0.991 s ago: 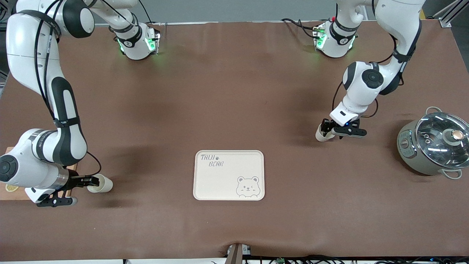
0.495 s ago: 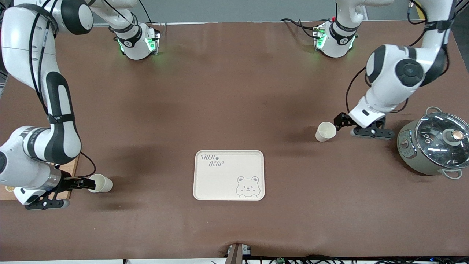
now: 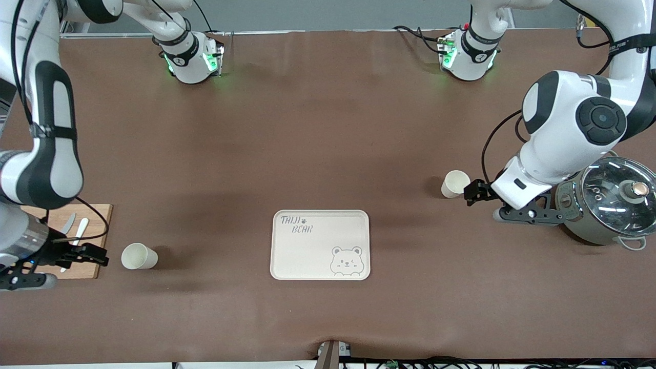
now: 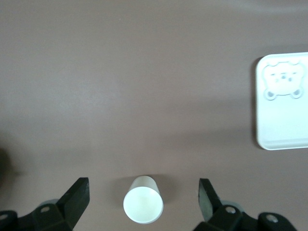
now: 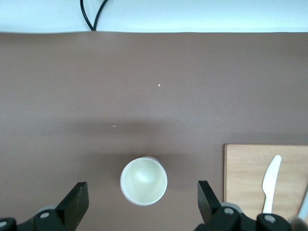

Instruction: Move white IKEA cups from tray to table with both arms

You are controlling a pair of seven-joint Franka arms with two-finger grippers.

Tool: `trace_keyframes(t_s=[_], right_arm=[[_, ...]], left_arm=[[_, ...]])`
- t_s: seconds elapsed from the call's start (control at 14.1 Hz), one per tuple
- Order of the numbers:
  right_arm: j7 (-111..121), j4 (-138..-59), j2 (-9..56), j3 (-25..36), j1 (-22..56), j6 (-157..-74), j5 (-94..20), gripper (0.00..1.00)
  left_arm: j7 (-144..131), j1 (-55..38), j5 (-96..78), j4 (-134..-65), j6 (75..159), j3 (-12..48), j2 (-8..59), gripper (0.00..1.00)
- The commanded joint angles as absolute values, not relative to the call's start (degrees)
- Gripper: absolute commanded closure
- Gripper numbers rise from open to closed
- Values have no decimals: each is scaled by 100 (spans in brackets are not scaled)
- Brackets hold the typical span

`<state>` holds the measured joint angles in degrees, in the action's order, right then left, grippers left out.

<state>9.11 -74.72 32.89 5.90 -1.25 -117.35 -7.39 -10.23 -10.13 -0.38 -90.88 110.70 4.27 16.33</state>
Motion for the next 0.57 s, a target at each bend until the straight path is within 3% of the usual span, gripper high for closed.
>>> trace_keyframes(t_s=[0.0,0.5], right_arm=[[545,-7638,2700,563,-18,-11348,-721,0],[536,-7638,1697,589,26,-10109,-703,0]], left_arm=[[-1107,-993,-35,-8123,9944,404,1714,0],[-642,-722,-44,-8016,8993,448,889,0]])
